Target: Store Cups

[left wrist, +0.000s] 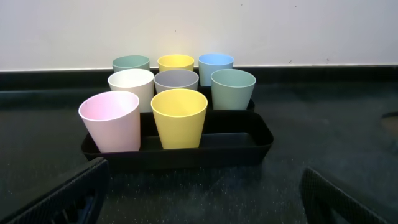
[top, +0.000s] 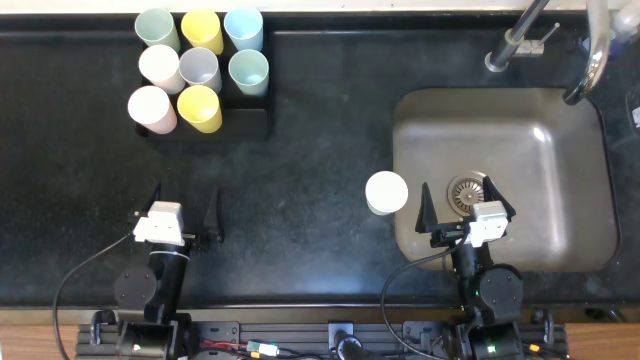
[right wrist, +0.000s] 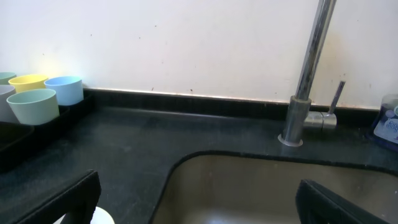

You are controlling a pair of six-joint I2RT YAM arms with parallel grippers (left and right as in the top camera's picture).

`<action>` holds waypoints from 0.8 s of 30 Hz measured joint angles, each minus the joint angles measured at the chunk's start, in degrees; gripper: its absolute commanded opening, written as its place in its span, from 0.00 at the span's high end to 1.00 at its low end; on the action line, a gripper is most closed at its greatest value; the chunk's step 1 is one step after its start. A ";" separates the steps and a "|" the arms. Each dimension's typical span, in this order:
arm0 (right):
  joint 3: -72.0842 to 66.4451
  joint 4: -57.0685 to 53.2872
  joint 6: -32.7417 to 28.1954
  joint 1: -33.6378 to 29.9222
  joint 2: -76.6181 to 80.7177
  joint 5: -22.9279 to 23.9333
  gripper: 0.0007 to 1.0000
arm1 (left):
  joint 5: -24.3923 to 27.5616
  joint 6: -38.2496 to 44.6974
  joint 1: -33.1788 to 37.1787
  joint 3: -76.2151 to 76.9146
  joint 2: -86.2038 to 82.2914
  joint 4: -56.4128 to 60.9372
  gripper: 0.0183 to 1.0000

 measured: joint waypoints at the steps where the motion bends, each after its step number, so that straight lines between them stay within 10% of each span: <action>1: 0.00 0.02 0.02 0.00 0.00 0.00 0.00 | 0.00 0.00 0.00 0.00 0.00 0.00 0.00; 13: 2.16 0.81 1.22 0.00 3.89 0.94 0.00 | 0.02 0.00 0.00 0.00 0.00 0.02 0.00; 24: 53.88 -40.68 1.79 -0.02 43.32 -8.02 0.00 | 0.24 0.00 0.00 0.00 -0.04 0.02 0.00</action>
